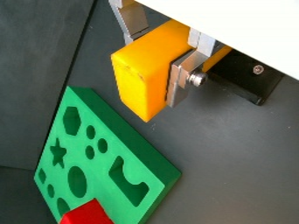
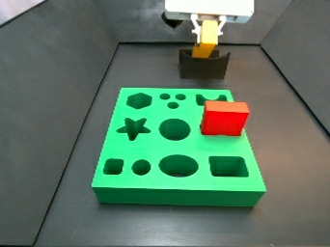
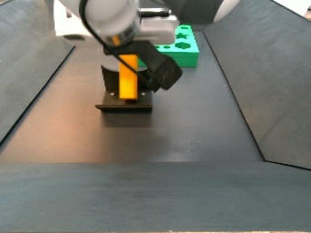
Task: Pick up the rectangle object. Move up. Place the rectangle object on the fixture. Regrasp the rectangle object. Move to above the board. Insert the rectangle object.
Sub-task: Place the rectangle object on the fixture, then regrasp the rectangle object.
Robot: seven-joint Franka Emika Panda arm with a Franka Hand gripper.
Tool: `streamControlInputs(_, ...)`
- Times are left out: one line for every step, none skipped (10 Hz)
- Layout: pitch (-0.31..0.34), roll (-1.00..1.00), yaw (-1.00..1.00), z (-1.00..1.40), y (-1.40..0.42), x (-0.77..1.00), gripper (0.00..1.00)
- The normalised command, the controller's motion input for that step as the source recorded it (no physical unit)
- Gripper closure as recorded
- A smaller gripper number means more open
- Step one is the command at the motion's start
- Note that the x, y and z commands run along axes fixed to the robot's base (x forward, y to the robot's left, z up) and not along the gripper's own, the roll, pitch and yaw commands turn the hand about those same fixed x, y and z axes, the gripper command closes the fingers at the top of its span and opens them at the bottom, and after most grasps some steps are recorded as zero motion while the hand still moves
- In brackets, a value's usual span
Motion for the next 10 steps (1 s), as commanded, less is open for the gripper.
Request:
streamControlInputs(-0.083,-0.07,0.01,-0.34,-0.03,0.04,1.0)
streamControlInputs(-0.086,-0.07,0.01,-0.28,-0.03,0.04,1.0)
streamControlInputs(-0.084,-0.07,0.02,-0.24,-0.03,0.04,1.0)
streamControlInputs(-0.081,-0.08,0.02,-0.21,-0.04,0.04,1.0)
streamControlInputs(-0.08,-0.08,0.03,-0.2,-0.04,0.04,1.0)
streamControlInputs(-0.078,-0.08,0.03,-0.19,-0.03,0.04,1.0)
streamControlInputs(-0.079,-0.07,0.03,-0.19,-0.03,0.04,1.0)
streamControlInputs(0.0,0.0,0.0,0.0,0.0,0.0,0.0)
streamControlInputs(-0.085,-0.04,-0.01,1.0,0.0,0.0,0.0)
streamControlInputs(-0.083,-0.03,0.0,1.0,0.0,0.0,0.0)
